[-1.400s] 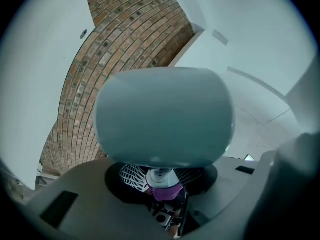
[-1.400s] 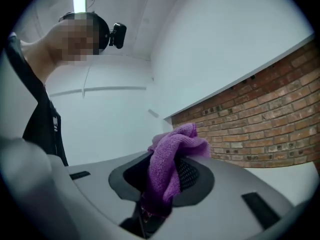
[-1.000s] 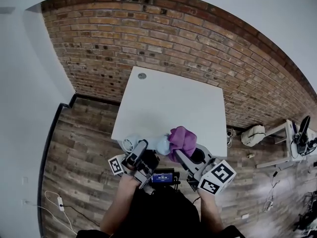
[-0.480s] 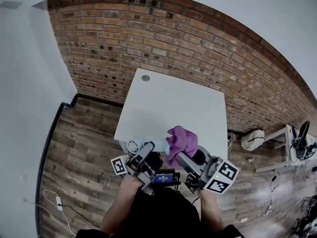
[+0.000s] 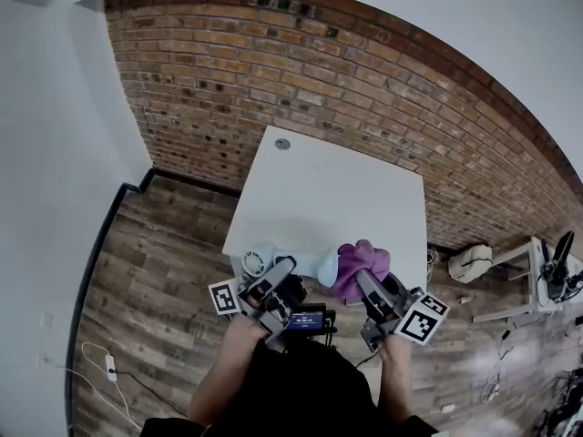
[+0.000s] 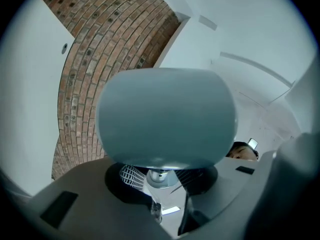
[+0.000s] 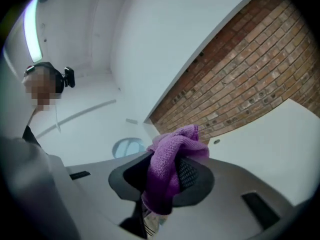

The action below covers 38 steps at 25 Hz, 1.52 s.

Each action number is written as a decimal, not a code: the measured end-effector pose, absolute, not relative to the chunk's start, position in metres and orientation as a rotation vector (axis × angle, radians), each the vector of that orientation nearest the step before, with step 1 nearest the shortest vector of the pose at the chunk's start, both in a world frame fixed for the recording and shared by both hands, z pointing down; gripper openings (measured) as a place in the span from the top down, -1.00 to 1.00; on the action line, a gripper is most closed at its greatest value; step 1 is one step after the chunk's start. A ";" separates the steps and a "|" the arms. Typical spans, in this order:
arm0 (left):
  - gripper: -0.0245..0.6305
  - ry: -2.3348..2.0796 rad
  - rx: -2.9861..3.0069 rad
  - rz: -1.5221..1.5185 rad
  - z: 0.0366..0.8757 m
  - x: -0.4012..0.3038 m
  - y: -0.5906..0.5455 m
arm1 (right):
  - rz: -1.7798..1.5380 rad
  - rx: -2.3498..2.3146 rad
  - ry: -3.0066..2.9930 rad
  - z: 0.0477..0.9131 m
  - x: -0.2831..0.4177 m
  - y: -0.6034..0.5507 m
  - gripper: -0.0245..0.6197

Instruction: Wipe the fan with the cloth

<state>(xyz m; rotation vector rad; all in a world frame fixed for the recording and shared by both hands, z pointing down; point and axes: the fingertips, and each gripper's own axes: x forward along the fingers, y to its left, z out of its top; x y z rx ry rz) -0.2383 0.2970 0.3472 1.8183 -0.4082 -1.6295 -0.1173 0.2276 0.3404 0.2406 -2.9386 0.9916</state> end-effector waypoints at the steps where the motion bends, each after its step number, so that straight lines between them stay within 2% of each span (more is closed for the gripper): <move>1: 0.46 -0.417 1.806 -1.631 0.350 -0.240 0.298 | 0.986 0.201 -2.978 0.325 -0.121 0.233 0.63; 6: 0.46 -0.432 1.804 -1.617 0.352 -0.239 0.294 | 0.730 -0.036 -3.167 0.257 -0.141 0.263 0.63; 10: 0.46 -0.434 1.812 -1.601 0.352 -0.235 0.296 | 0.547 -0.088 -3.119 0.272 -0.157 0.284 0.63; 17: 0.46 -0.451 1.844 -1.570 0.350 -0.230 0.303 | 0.650 0.040 -3.027 0.311 -0.147 0.268 0.63; 29: 0.46 -0.537 1.823 -1.470 0.372 -0.206 0.260 | 0.922 0.354 -2.912 0.371 -0.084 0.177 0.63; 38: 0.46 -1.050 2.023 -0.926 0.386 -0.203 0.173 | 1.185 0.396 -2.914 0.404 -0.053 0.082 0.63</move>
